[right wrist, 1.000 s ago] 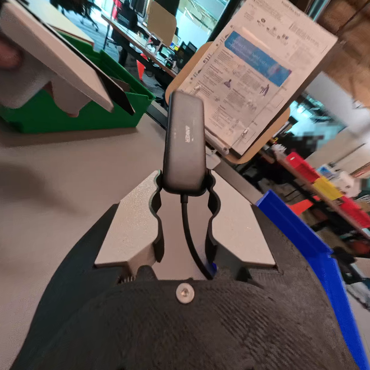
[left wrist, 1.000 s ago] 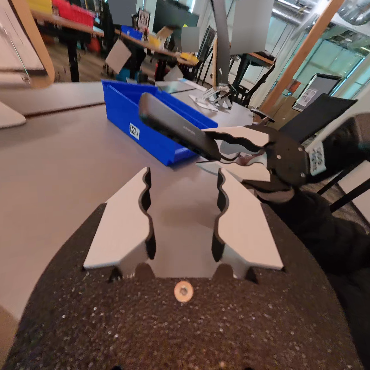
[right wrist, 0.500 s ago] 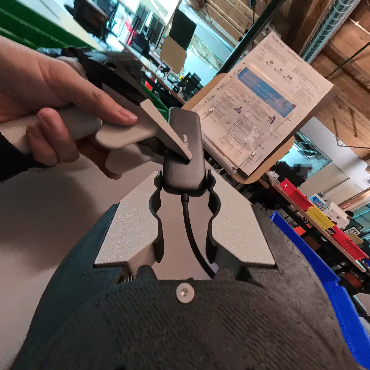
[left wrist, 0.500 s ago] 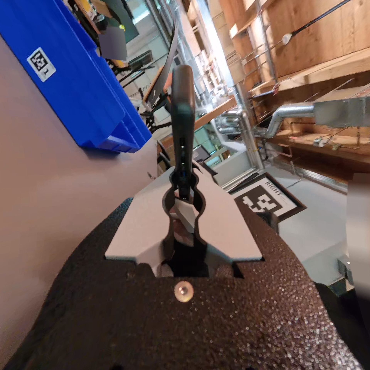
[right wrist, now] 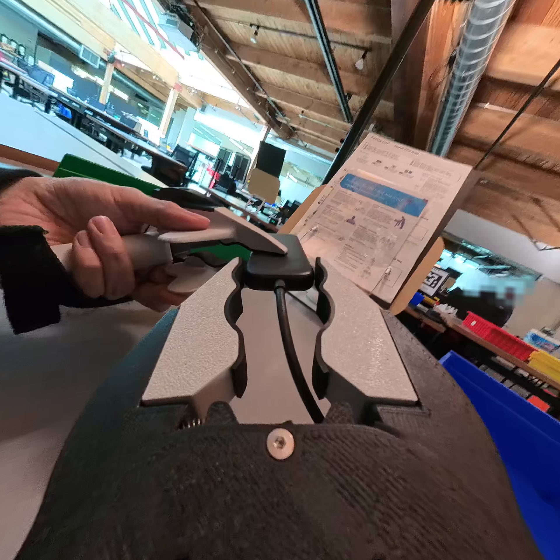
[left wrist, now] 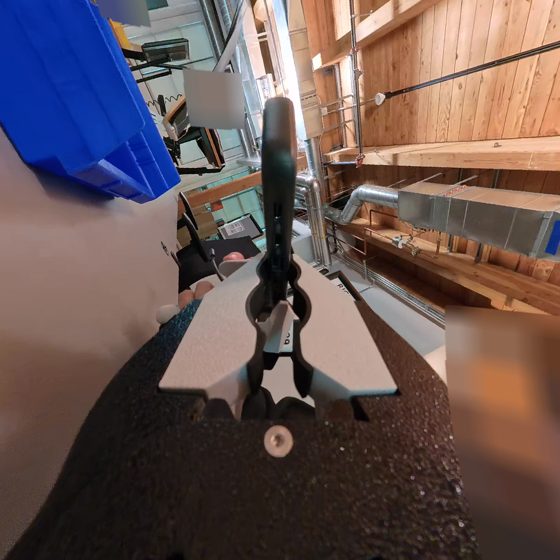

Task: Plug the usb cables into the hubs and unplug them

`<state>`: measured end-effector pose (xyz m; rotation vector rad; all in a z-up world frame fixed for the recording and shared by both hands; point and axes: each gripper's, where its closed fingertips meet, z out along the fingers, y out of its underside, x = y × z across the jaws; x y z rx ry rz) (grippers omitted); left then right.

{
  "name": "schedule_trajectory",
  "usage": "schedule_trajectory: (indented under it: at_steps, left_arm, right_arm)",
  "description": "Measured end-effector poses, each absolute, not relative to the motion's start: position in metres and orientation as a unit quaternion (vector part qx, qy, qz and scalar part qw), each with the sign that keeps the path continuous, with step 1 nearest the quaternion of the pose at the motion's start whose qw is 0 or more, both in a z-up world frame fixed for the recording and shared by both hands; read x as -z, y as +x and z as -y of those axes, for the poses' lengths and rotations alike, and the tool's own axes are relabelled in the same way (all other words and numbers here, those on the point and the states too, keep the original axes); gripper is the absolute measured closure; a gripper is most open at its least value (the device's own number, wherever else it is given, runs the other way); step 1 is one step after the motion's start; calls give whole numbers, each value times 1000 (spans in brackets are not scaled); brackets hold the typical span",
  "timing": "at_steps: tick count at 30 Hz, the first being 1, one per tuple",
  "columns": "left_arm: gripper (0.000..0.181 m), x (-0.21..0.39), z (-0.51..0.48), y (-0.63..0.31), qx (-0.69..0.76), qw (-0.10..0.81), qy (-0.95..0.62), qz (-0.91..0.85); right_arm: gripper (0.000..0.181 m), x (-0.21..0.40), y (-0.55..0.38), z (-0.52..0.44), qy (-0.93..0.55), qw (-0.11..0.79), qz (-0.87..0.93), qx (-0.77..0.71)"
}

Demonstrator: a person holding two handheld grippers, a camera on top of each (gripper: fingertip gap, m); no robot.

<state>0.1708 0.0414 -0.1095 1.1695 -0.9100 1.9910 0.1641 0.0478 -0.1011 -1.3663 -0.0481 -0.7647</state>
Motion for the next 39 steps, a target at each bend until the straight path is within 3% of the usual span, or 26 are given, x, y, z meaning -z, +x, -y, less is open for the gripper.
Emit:
schedule_trajectory:
  at_steps: [20, 22, 30, 39]
  left_arm:
    - [172, 132, -44, 183, -735, 291, 502, 352]
    - [159, 127, -47, 185, -742, 268, 497, 360]
    - [149, 93, -95, 187, -736, -16, 491, 466]
    - [149, 47, -174, 159, -650, -243, 468, 547]
  right_arm:
    - [136, 128, 178, -51, -627, 714, -69, 303]
    - [136, 128, 179, -50, -628, 716, -83, 293]
    - [136, 118, 198, -31, -591, 752, -169, 238]
    - [136, 115, 199, -30, -585, 752, -191, 237]
